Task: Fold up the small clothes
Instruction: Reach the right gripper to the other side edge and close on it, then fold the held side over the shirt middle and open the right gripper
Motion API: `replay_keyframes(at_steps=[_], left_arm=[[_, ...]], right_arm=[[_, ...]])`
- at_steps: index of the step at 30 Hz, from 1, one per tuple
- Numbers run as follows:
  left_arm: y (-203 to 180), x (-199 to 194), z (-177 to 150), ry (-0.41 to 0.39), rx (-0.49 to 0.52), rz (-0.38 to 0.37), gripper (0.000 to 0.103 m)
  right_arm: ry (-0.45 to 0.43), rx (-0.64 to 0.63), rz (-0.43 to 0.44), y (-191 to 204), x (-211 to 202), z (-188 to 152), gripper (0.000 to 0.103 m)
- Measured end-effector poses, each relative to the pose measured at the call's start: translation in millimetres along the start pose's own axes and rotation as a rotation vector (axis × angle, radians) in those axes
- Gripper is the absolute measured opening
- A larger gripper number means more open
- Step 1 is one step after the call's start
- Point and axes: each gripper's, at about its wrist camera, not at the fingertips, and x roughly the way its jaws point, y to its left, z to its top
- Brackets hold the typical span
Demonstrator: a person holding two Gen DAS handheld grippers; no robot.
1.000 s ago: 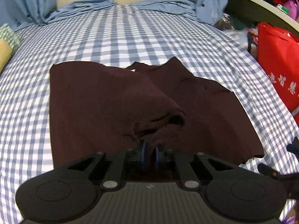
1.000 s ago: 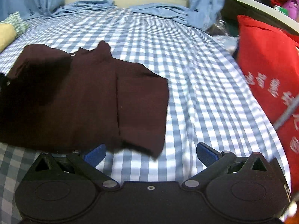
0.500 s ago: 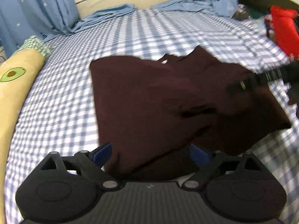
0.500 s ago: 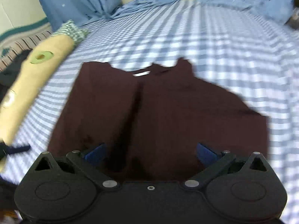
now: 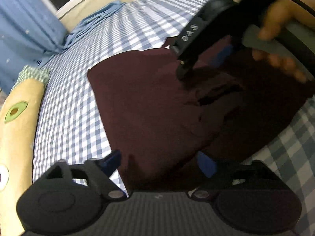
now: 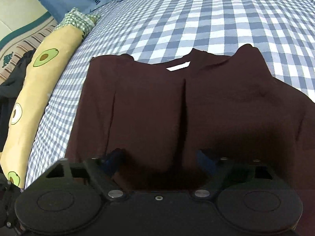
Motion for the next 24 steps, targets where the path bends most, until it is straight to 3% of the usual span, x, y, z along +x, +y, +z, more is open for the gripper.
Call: replay_keyframes(at_steps=[2,4,8,9,10,13,19,24], left_arm=[[1.6,3.2,0.0,0.010,0.001,-0.015,0.057],[8.0,6.5,0.5,0.020,-0.029,-0.080,0.037],[15.5,4.7,2.8,0.009,-0.096,-0.129,0.015],[16.5,2.6,2.3,0.004,-0.102,-0.129,0.013],[16.8,0.9,2.3,-0.001,-0.105,-0.127,0.010],[15.5,-6.7,2.1,-0.033,-0.095,-0.124,0.006],[-0.9,-30.6,20.1,-0.129,-0.056,-0.163,0.004],[-30.6,-47.7,34.4,-0.184,-0.002,-0.222,0.004]], right_arm=[[0.004,0.020,-0.002,-2.6,0.8,2.5,0.072],[0.002,0.043,-0.016,-3.9,1.0,1.7,0.069],[-0.024,0.036,-0.029,5.6,-0.1,-1.2,0.031],[-0.047,0.025,-0.033,9.2,-3.3,-2.1,0.026],[-0.071,0.008,-0.034,12.8,-7.5,-2.8,0.014],[-0.147,-0.020,-0.033,18.4,-29.6,-5.8,0.007],[-0.313,-0.081,-0.087,11.7,-91.5,-24.6,0.005],[-0.372,-0.081,-0.153,-13.5,-133.8,-42.7,0.005]])
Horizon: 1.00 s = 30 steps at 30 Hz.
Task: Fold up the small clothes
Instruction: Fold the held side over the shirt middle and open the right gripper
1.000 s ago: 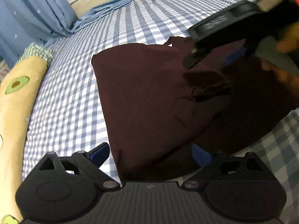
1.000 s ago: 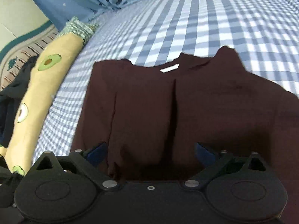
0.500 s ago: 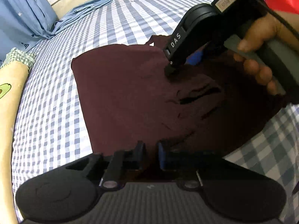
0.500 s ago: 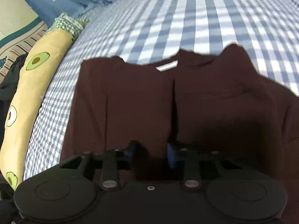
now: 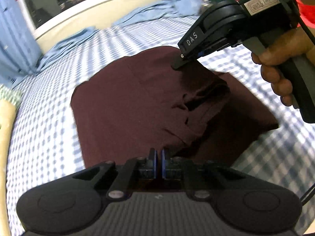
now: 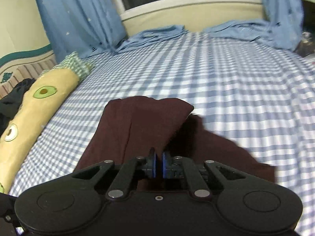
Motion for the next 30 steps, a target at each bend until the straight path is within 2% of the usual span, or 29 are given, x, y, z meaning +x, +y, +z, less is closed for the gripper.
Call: replay_keyframes(at_steps=[9,13,16,21,25,30], left_arm=[[-59.7,6.7,20.4,-0.015,0.102,-0.141,0.004],[-69.5,14.4,20.7,0.007,0.118,-0.170,0.004],[-86.6,16.8,18.3,0.023,0.120,-0.180,0.004],[-89.2,26.7,19.3,0.039,0.124,-0.199,0.004],[-83.5,36.2,17.8,0.087,0.072,-0.239,0.004],[-64.1,35.1,17.4,0.108,-0.046,-0.288,0.008]], right_arm=[[-0.006,0.107,-0.153,-72.0,-49.4,-33.8,0.005],[0.005,0.136,-0.172,-92.5,-58.5,-48.1,0.005],[0.015,0.146,-0.180,-96.9,-57.6,-53.6,0.005],[0.039,0.166,-0.196,-102.5,-51.6,-56.7,0.005],[0.101,0.213,-0.213,-112.9,-33.3,-66.3,0.006],[0.130,0.358,-0.165,-130.3,-19.4,-81.2,0.011]])
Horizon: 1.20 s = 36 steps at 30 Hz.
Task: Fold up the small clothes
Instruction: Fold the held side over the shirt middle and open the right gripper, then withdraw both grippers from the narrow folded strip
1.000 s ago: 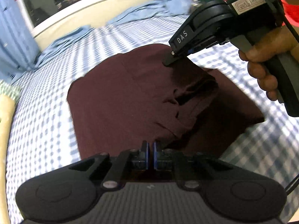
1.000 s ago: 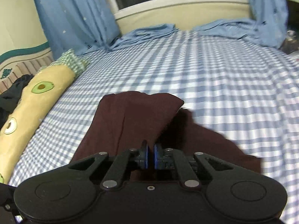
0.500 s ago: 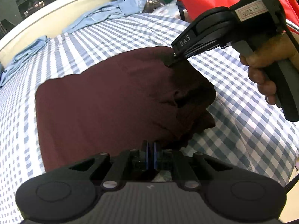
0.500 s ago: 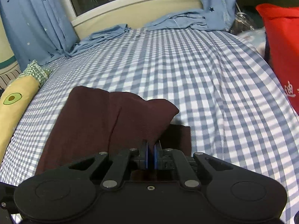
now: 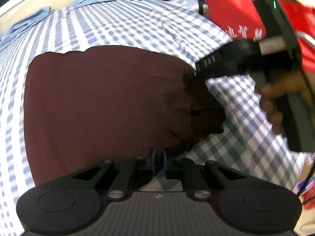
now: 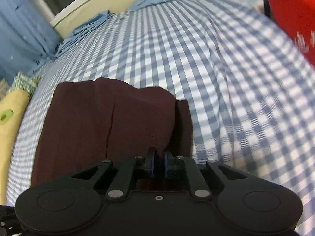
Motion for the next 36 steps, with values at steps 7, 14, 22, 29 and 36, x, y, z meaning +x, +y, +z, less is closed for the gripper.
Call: replay_keyframes(at_steps=[7,14,22,29,36], left_arm=[[7.2,-1.5,-5.3,0.039,-0.051,-0.004,0.023],[7.3,-11.1,1.1,0.019,-0.053,0.037,0.054],[22.0,-30.1,3.5,-0.022,-0.171,0.106,0.090],[46.2,-43.2,-3.9,-0.075,-0.268,0.139,0.099],[69.5,-51.6,-15.2,-0.028,-0.295,0.230,0.102]], right_arm=[[0.015,0.016,-0.010,-3.3,7.1,-7.6,0.017],[0.025,-0.034,-0.054,4.7,10.9,-13.1,0.019],[0.003,-0.096,-0.114,7.5,-10.2,-29.4,0.040],[-0.065,-0.058,-0.203,3.1,-47.9,-52.9,0.069],[-0.154,0.009,-0.245,14.1,-84.1,-73.0,0.098]])
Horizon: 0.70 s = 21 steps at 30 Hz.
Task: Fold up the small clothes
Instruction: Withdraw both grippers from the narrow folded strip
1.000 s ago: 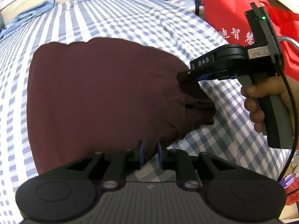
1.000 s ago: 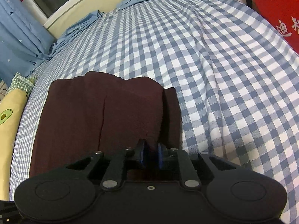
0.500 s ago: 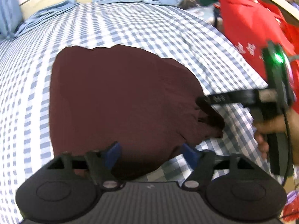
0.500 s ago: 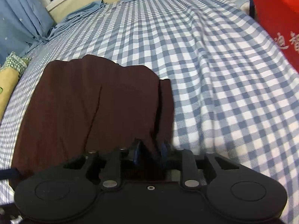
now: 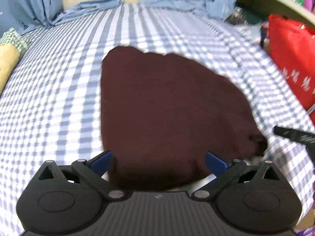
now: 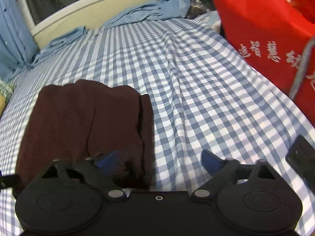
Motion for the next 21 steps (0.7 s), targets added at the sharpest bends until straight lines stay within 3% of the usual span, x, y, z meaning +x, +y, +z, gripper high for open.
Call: replay_keyframes(at_steps=[3,12,21], left_arm=[[15.3,-4.8,-4.3,0.053,-0.024,0.002,0.102],[58.6,-38.8,-23.3,0.032,-0.048,0.063,0.102],[74.6,-35.9,-39.4,0.067,-0.036,0.082,0.102]], right_arm=[[-0.007,0.033,-0.002,7.1,-10.3,-12.6,0.102],[0.002,0.088,-0.023,36.1,-36.4,-54.5,0.102],[0.056,0.106,-0.029,45.4,-40.1,-76.2,0.102]])
